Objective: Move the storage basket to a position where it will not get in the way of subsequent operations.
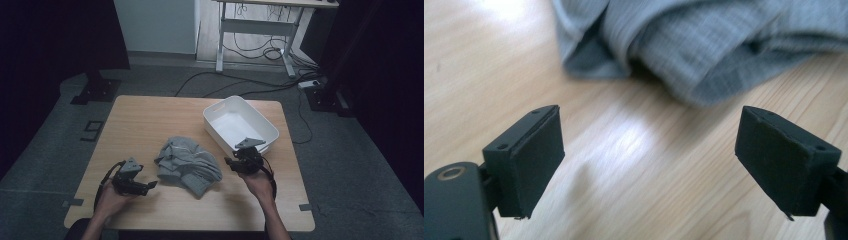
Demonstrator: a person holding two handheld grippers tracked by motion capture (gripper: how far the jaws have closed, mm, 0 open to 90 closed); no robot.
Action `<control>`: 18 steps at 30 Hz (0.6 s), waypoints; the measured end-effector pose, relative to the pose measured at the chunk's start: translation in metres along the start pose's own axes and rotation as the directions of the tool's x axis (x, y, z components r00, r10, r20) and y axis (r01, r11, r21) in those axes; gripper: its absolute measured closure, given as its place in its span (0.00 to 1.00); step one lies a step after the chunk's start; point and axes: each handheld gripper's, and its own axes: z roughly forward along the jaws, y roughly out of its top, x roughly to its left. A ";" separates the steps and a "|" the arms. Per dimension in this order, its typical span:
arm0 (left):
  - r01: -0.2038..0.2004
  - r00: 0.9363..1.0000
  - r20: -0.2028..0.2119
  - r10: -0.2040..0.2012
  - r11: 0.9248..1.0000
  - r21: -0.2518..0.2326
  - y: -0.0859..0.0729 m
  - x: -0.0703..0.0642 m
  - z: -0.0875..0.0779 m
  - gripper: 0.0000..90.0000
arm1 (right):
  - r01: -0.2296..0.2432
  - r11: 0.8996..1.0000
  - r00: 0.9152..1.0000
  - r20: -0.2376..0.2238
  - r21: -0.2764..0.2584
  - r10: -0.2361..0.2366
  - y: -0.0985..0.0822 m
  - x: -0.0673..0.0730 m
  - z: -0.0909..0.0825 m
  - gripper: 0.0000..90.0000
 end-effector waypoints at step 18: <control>0.014 0.999 -0.047 -0.010 0.996 0.085 -0.022 0.006 0.012 0.06 | 0.011 0.996 0.995 0.100 0.085 -0.019 0.004 -0.023 0.024 0.89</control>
